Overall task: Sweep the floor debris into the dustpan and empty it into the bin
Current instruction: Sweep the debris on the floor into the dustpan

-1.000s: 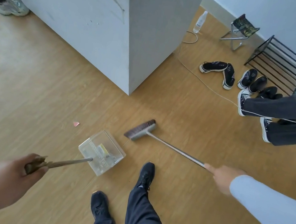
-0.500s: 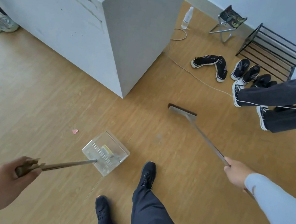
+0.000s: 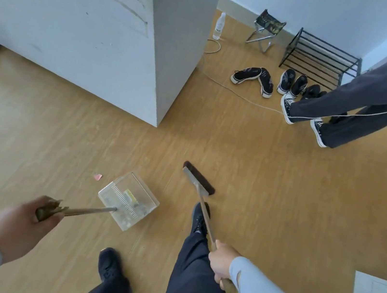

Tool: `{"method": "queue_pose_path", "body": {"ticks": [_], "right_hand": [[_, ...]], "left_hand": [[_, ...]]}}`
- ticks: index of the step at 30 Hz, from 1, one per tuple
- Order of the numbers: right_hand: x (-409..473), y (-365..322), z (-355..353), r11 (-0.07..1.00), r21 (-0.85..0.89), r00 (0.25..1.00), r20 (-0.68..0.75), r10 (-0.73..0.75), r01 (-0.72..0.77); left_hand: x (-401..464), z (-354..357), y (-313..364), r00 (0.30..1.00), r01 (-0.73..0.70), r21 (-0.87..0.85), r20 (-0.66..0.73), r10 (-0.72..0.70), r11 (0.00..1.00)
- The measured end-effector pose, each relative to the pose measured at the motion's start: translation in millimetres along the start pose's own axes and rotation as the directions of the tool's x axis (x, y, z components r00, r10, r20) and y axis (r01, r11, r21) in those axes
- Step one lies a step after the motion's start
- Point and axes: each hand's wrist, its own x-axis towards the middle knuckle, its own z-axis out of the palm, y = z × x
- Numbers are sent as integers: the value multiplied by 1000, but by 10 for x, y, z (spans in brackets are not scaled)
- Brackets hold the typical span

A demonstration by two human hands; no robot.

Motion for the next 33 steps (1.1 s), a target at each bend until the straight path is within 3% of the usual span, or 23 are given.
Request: {"method": "queue_pose_path", "body": {"ticks": [4,9,15,20,28,30,33], "right_hand": [[-352,-124,314,983,175,996,78,42,-55],[-717,-85,14,970,244,996,-85,26,-5],[-208,-758,-339,986,-152,976,-195,-93,64],[432,-1297,-355,857,-511,976,-142,-166,71],[26,-198,-755,643,-763,992,-117,-43,-62],[-111,111,-830,656,-751,995,-104,-2,-77],[-367,517,-833,804,-590,991,-135,-4,-77]], "left_hand": [[-151,-159,-303,999,-40,7,36,40,999],[-230,-341,-582,998,-32,-13,51,33,999],[-199,-355,-650,999,-7,-2,53,7,1000],[-101,-261,-565,999,1,19,52,-2,1000],[36,-161,-368,992,-44,79,122,34,996],[53,-145,-306,990,-54,93,134,41,994],[100,-132,-192,986,-66,98,158,50,993]]}}
